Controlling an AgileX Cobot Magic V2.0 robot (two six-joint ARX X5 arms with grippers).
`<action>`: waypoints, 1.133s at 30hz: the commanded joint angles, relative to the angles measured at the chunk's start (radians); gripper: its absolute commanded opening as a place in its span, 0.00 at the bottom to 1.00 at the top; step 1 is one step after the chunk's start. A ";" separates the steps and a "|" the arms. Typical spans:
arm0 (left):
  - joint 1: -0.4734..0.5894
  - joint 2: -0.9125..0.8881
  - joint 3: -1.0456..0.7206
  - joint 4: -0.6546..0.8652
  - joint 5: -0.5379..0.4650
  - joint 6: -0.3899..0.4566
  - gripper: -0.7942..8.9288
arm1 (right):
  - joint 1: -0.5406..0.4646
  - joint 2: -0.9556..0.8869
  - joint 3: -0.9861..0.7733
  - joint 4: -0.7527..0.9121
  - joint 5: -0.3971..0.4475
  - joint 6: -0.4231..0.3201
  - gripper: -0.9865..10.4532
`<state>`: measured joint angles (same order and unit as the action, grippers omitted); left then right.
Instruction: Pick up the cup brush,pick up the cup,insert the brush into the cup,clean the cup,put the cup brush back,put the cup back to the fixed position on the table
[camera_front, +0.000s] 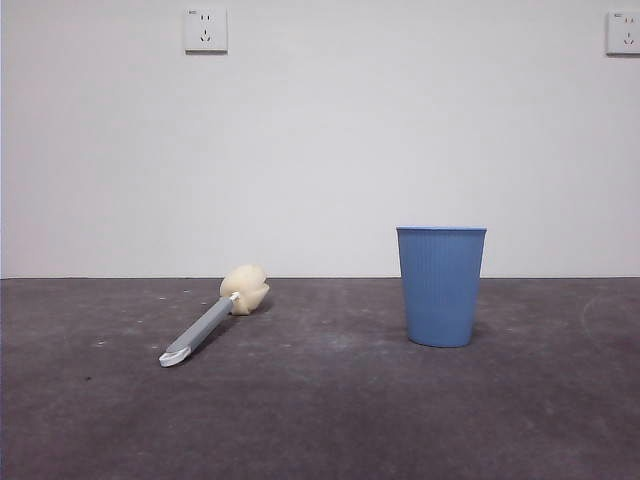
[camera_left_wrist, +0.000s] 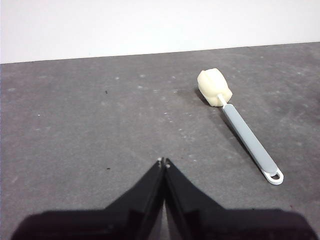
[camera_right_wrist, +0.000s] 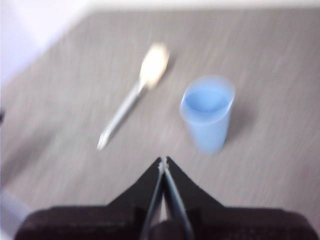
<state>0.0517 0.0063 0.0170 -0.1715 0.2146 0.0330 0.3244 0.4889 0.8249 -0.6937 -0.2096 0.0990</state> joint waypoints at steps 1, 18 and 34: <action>0.002 -0.002 -0.013 0.002 -0.003 -0.005 0.08 | -0.088 -0.087 -0.109 0.138 0.003 -0.034 0.09; 0.002 -0.002 -0.013 0.002 -0.002 -0.005 0.08 | -0.253 -0.416 -0.704 0.556 0.130 0.021 0.09; 0.002 -0.002 -0.013 0.002 -0.003 -0.005 0.08 | -0.252 -0.488 -0.819 0.514 0.134 0.077 0.09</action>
<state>0.0517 0.0063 0.0170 -0.1715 0.2142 0.0330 0.0719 0.0040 0.0204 -0.1780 -0.0776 0.1623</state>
